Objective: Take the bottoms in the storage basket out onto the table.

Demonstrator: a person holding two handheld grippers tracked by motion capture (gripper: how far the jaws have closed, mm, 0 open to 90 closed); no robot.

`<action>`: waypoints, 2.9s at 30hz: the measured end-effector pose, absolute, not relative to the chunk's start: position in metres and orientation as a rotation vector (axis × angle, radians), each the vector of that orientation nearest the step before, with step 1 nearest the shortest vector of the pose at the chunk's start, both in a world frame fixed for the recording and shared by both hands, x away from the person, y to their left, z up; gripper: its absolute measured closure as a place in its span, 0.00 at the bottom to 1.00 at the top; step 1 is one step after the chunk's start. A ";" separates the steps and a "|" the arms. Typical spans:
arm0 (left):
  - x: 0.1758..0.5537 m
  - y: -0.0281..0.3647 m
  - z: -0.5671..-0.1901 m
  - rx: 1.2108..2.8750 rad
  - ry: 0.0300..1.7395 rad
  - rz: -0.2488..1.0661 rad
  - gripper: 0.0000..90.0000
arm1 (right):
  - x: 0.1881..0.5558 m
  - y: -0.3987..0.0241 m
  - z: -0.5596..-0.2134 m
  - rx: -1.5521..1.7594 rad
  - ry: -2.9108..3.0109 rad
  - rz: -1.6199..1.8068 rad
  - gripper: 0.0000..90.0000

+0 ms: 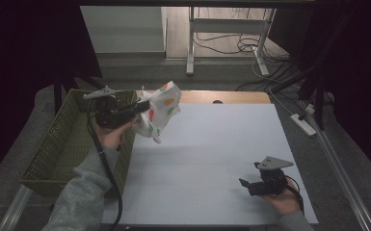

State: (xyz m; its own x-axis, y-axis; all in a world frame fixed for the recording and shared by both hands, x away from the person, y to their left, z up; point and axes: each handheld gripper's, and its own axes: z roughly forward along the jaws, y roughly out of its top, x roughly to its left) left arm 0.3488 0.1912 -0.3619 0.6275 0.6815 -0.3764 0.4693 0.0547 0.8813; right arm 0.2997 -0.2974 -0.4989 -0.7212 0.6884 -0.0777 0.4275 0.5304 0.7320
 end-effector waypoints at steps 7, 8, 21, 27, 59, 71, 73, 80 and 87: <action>0.353 0.179 -0.366 1.601 0.972 0.185 0.86 | 0.300 -0.298 -0.499 0.920 2.414 1.011 0.16; 0.353 0.177 -0.366 1.606 0.971 0.183 0.86 | 0.300 -0.298 -0.499 0.921 2.414 1.010 0.16; 0.361 0.159 -0.379 1.645 0.968 0.139 0.86 | 0.300 -0.298 -0.499 0.920 2.413 1.006 0.16; 0.365 0.150 -0.384 1.664 0.969 0.121 0.86 | 0.300 -0.298 -0.499 0.922 2.413 1.005 0.16; 0.389 0.077 -0.460 1.861 0.991 -0.056 0.86 | 0.300 -0.298 -0.500 0.925 2.416 0.998 0.16; 0.396 0.069 -0.495 1.918 1.062 -0.049 0.84 | 0.299 -0.298 -0.500 0.931 2.417 0.989 0.16; 0.397 0.067 -0.501 1.935 1.070 -0.053 0.84 | 0.299 -0.299 -0.500 0.930 2.417 0.986 0.16; 0.396 0.055 -0.519 2.031 1.062 -0.037 0.82 | 0.299 -0.301 -0.500 0.936 2.412 0.988 0.16; 0.399 0.051 -0.527 2.050 1.073 -0.045 0.80 | 0.297 -0.303 -0.500 0.940 2.407 0.987 0.16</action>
